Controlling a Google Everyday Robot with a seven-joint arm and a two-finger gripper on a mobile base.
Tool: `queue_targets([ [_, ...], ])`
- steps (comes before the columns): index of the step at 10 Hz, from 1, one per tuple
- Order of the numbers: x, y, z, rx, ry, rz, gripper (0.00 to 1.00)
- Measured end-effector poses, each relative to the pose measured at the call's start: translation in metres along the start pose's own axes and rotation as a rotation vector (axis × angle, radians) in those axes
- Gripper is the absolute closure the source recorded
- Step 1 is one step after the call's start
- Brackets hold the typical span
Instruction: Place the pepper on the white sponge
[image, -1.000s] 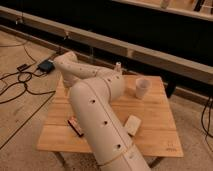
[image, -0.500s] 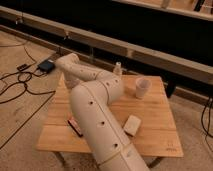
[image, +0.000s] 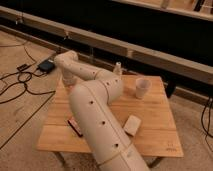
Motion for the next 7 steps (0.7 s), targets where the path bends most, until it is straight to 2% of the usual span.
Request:
queue_targets([
  [1, 0.008, -0.001, -0.02, 0.002, -0.023, 0.001, 1.0],
  [3, 0.036, -0.003, -0.039, 0.004, -0.042, -0.01, 1.0],
  [4, 0.055, -0.007, -0.045, 0.007, -0.048, -0.012, 1.0],
  [5, 0.086, -0.013, -0.052, 0.006, -0.053, 0.003, 1.0],
  [7, 0.126, -0.03, -0.057, 0.008, -0.057, 0.062, 1.0],
])
